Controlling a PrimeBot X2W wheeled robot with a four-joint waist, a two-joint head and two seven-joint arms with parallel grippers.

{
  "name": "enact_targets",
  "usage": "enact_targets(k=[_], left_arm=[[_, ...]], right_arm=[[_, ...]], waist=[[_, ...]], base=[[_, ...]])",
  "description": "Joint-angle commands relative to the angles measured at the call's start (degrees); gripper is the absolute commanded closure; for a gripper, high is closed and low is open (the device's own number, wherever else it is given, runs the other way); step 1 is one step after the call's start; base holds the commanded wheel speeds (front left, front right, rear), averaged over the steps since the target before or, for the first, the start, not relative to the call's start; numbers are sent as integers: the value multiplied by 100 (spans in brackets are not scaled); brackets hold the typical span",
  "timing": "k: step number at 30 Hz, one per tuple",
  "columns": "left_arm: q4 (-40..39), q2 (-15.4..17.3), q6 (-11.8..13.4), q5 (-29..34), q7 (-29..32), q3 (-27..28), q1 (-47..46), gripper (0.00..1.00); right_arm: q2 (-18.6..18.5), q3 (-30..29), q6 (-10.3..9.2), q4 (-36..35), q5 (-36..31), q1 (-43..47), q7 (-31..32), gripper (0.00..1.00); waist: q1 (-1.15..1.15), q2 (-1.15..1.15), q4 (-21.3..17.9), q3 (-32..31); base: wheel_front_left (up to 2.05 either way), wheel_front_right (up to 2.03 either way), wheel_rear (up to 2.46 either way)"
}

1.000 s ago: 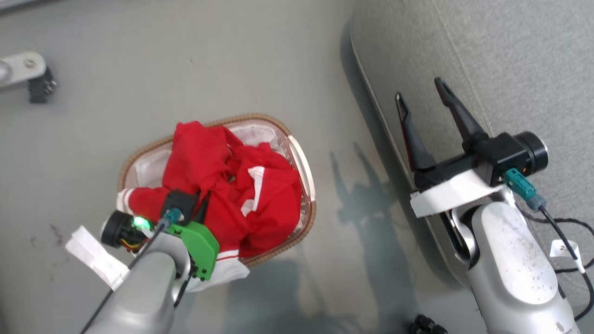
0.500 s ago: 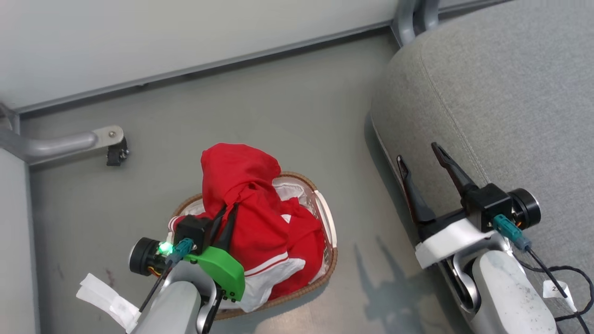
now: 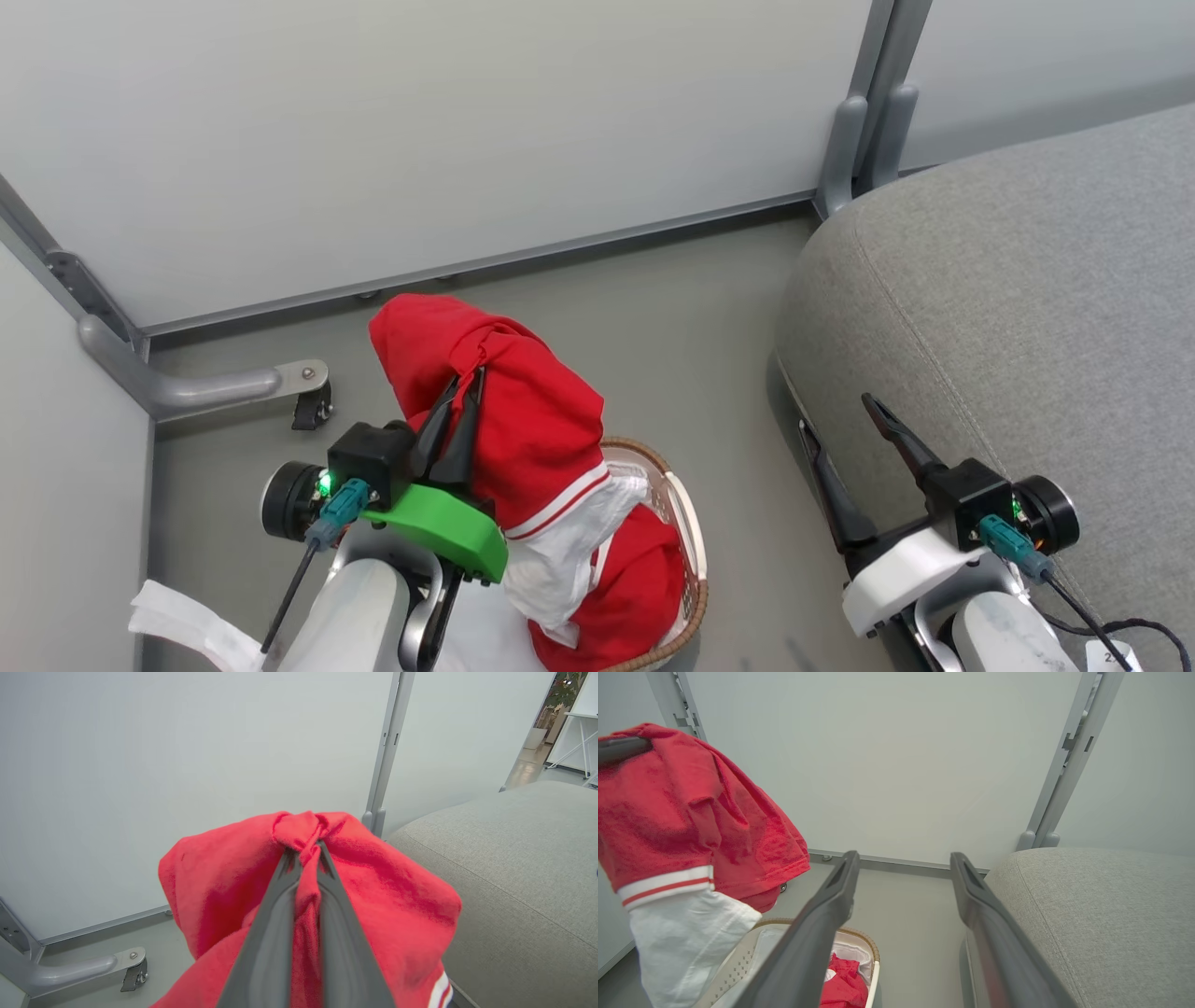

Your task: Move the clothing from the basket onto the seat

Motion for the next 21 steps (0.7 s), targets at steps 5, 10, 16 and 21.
enact_targets(k=[5, 10, 16, 21], left_arm=[[-228, -20, -15, -52, -22, 79, 166, 100], [-335, -29, -15, -88, -22, 86, 161, 100], [-409, -32, -16, -177, -22, -37, 113, 100], [-457, -30, -16, -264, -22, -152, 71, 100]], right_arm=[[-8, 89, -6, 88, 68, 237, -27, 0], [-38, 133, -6, 118, 101, 309, -27, 0], [-124, 552, -6, 225, 335, 287, -28, 0], [-316, 1294, -6, 280, 730, -46, -27, 0]], waist=[[1, 0, 65, -315], [1, 0, 66, -367], [1, 0, 126, -364], [1, 0, 211, -317]], base=[[0, 0, 0], [0, 0, 0], [0, 0, 0], [0, 0, 0]])
